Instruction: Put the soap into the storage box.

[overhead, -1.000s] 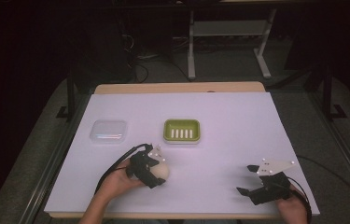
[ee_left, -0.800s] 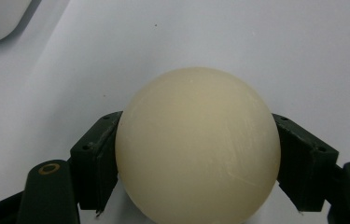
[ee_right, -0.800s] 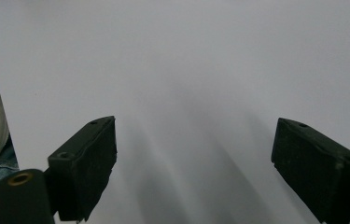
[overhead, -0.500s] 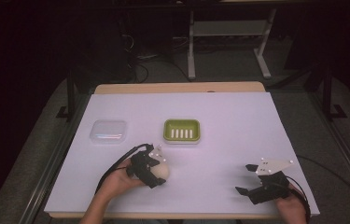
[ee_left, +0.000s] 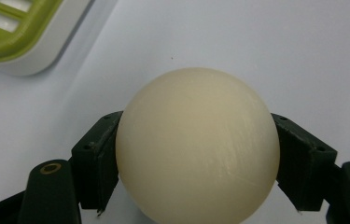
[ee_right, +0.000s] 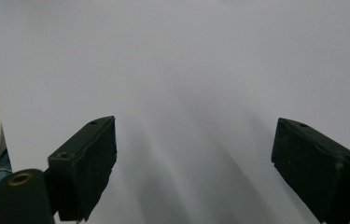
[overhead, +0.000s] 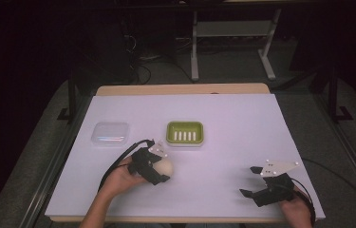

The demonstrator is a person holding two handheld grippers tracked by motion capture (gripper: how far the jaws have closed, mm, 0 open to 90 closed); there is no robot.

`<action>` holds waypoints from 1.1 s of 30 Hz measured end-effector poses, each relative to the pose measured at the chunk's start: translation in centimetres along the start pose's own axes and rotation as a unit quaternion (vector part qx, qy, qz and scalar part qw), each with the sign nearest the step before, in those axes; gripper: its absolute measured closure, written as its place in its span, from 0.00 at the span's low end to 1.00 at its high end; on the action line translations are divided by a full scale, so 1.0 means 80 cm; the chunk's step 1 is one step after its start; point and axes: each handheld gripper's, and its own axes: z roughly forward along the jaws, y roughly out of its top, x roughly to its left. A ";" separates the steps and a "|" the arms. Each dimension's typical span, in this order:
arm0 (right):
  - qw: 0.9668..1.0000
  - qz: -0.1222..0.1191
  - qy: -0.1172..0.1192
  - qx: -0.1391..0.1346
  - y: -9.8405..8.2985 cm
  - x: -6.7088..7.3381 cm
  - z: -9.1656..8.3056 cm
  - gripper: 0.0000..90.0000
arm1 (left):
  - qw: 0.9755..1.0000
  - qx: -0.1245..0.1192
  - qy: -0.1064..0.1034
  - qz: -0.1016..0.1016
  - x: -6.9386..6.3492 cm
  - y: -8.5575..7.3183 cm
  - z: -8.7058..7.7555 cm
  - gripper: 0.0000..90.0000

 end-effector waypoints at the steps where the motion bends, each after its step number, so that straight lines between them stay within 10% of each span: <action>1: 1.000 0.003 0.001 0.000 -0.001 -0.001 0.000 0.15 | 1.000 -0.002 0.001 0.002 0.003 0.004 -0.002 0.28; 33: 1.000 0.012 -0.007 -0.011 -0.006 -0.007 -0.007 0.15 | 1.000 -0.015 -0.018 0.005 0.049 0.064 -0.009 0.28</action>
